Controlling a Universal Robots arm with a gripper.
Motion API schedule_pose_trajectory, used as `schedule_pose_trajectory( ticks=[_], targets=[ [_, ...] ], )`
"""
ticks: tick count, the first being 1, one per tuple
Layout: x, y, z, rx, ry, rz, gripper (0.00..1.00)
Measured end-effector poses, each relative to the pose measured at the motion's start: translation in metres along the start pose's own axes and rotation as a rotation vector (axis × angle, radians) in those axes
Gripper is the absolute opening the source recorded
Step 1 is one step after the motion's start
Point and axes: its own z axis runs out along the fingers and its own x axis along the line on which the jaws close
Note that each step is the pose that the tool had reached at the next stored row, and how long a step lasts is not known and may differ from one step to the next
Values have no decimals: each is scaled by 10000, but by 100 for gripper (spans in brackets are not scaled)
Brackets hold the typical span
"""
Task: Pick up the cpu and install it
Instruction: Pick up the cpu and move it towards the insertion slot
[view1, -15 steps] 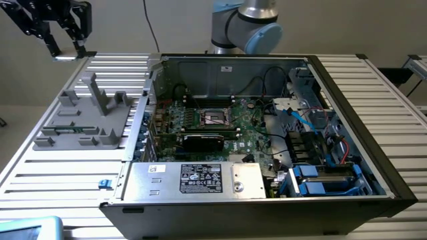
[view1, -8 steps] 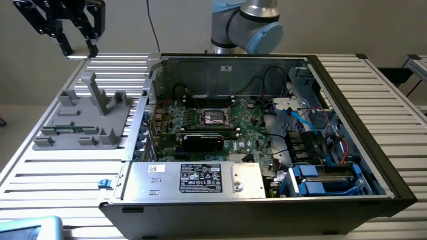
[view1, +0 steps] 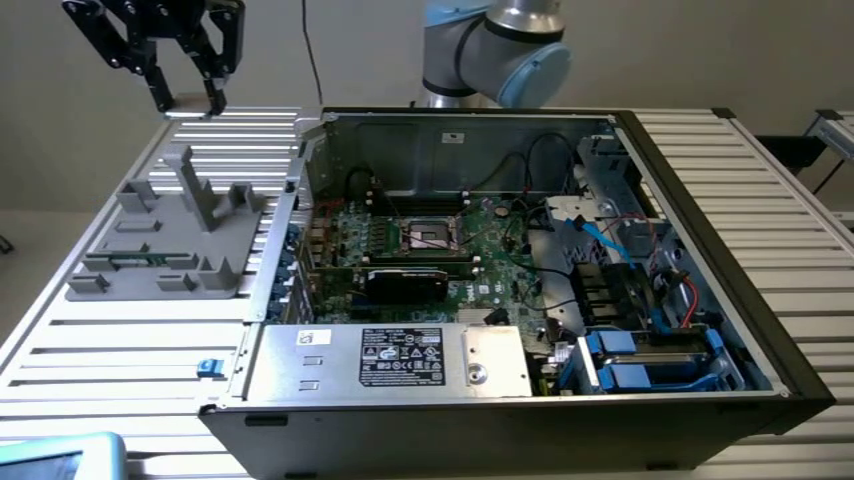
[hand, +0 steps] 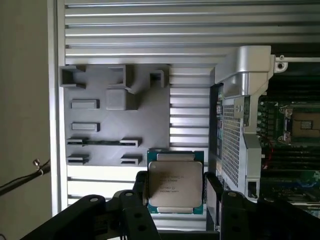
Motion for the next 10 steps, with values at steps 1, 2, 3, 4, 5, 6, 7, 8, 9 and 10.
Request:
schedule_pose_trajectory(
  ticks=[1, 2, 3, 4, 5, 6, 7, 8, 9, 10],
  targets=[
    [-42, -8, -5, -10, 0, 0, 55],
    [-84, -16, -10, -20, 0, -1, 55],
    [-125, -23, -15, -29, 1, -2, 55],
    [-166, -31, -19, -40, 1, -2, 55],
    [-209, -38, -24, -50, 1, -2, 55],
    [-250, -45, -28, -60, 0, -3, 55],
    [-296, -53, -33, -72, 0, -4, 55],
    [-337, -59, -36, -82, 1, -3, 55],
    [-377, -66, -40, -91, 1, -4, 55],
    [-418, -73, -43, -101, 1, -4, 55]
  ],
)
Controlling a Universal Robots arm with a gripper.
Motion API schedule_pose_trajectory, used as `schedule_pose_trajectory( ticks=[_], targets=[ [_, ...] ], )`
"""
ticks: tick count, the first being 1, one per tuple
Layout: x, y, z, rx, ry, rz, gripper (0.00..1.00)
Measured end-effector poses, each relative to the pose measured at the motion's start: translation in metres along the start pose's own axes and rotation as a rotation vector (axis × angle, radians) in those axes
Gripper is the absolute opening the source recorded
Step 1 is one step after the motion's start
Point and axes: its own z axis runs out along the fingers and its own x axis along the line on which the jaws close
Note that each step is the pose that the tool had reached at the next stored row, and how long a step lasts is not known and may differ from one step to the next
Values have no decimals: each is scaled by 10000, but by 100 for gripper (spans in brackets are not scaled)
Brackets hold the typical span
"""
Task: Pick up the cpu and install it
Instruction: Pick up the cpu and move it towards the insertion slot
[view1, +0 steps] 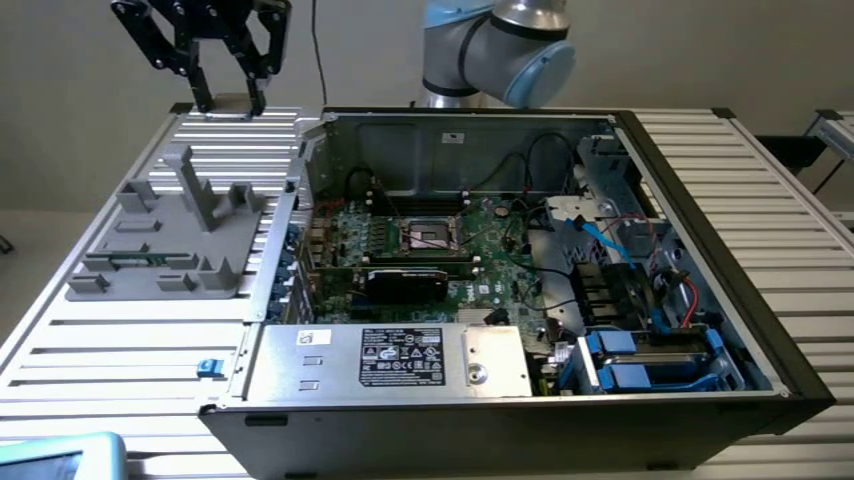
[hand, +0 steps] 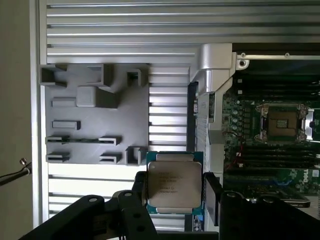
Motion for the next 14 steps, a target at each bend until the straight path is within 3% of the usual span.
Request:
schedule_pose_trajectory(
  ticks=[14],
  targets=[
    [-611, -67, -34, -104, -8, -5, 55]
  ],
)
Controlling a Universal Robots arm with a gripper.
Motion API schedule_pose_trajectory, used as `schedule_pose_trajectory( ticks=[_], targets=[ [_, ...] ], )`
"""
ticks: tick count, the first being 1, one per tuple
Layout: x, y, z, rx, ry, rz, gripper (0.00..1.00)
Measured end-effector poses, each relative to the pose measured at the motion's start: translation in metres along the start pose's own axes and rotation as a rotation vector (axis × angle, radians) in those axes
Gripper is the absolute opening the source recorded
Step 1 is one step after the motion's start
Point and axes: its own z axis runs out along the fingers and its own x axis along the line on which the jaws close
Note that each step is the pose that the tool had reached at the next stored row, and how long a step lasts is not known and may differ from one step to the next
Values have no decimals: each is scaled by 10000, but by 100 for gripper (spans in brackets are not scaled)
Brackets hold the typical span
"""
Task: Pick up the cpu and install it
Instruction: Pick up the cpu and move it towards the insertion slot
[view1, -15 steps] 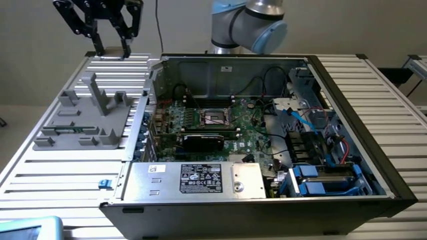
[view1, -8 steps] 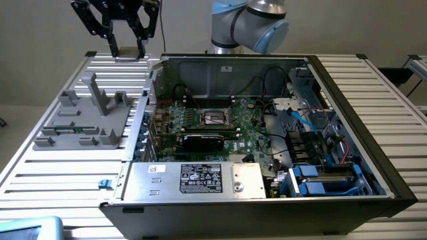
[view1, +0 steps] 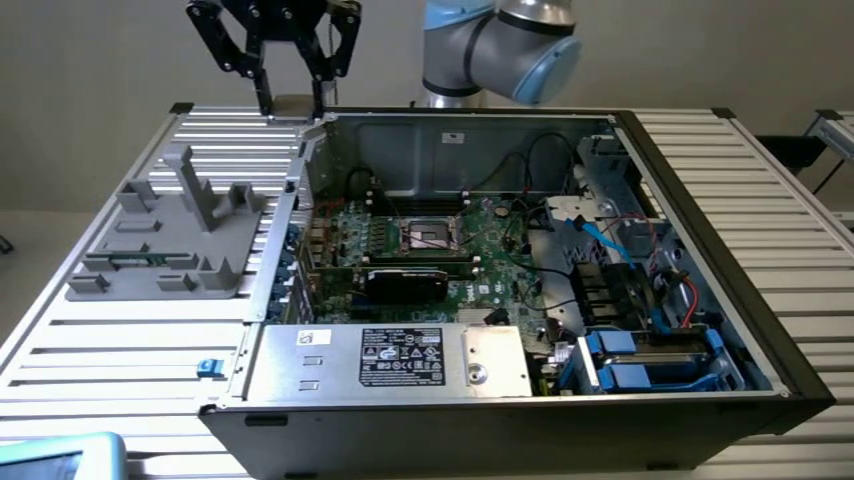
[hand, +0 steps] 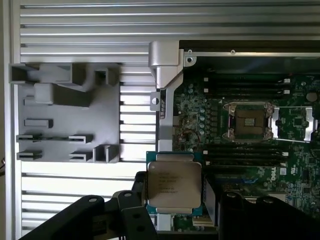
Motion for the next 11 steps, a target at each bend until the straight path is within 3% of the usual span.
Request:
schedule_pose_trajectory(
  ticks=[11],
  targets=[
    [-431, -1, 4, -3, -124, -5, 55]
  ],
)
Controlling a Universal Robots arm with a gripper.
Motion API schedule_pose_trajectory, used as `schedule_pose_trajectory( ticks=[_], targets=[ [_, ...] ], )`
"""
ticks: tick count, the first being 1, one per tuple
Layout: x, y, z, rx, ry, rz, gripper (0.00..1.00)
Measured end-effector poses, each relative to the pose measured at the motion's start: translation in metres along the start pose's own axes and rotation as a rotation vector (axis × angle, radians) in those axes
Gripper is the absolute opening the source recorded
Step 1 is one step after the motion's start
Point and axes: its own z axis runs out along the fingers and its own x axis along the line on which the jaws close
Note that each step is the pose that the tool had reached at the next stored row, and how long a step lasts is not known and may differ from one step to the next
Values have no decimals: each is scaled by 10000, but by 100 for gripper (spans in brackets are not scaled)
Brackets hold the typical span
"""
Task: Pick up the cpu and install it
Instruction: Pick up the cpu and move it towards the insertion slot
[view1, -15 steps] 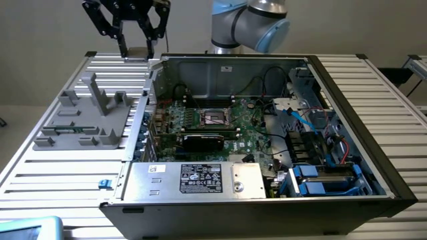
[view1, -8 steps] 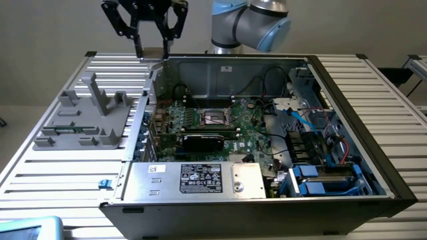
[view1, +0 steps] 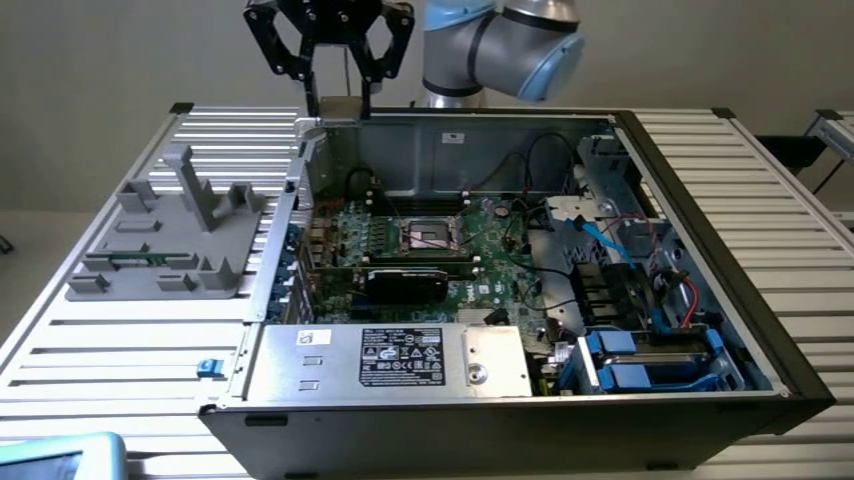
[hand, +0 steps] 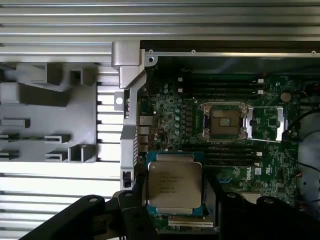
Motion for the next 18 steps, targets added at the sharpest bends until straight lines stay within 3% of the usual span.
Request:
schedule_pose_trajectory(
  ticks=[12, 18],
  targets=[
    [-401, 9, 115, -1, -37, -2, 55],
    [-506, 136, 181, 0, -45, -2, 55]
  ],
)
